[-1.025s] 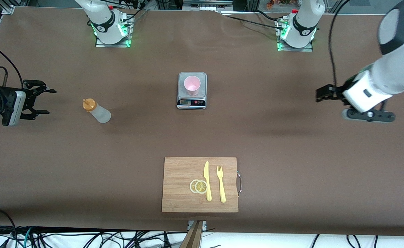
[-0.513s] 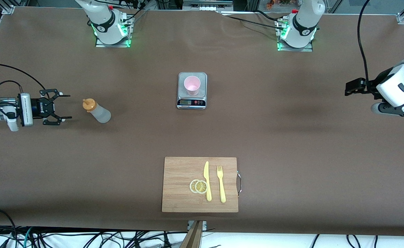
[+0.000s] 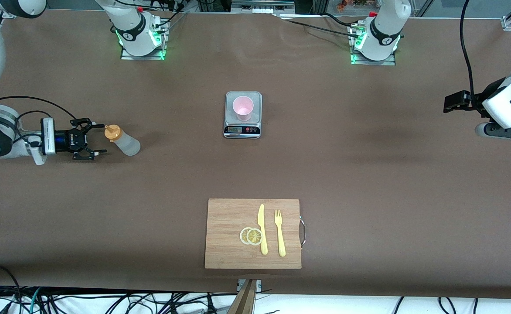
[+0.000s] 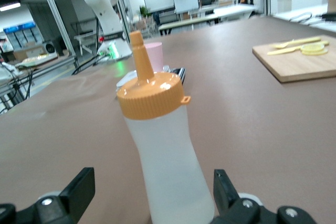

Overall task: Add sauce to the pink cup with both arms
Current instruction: 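Grasp the white squeeze bottle with the right gripper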

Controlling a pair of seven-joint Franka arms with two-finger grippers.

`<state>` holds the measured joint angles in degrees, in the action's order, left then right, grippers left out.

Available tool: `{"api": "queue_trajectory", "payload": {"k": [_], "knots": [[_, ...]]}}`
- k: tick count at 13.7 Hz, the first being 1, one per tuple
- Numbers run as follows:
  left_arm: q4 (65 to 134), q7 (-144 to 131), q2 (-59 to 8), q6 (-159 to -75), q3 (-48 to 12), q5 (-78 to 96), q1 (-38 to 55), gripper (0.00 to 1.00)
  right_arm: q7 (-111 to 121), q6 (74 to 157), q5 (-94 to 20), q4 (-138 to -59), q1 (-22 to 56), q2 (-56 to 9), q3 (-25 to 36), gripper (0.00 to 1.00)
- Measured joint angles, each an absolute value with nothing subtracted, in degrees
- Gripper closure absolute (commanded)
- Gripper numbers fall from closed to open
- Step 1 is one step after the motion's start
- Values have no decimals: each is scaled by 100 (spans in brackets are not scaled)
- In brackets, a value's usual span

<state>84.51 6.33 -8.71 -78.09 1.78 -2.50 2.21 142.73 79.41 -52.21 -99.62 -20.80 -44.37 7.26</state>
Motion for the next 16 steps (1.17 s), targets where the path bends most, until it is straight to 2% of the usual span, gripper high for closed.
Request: {"api": "queue_trajectory", "payload": {"k": [5, 16], "knots": [[8468, 633, -875, -7808, 155, -250, 221, 0, 14811, 7711, -5480, -9949, -2084, -4872, 716, 0], [8470, 633, -875, -7808, 170, -251, 198, 0, 14831, 7656, -5906, -9911, -1843, -5162, 427, 0]]}}
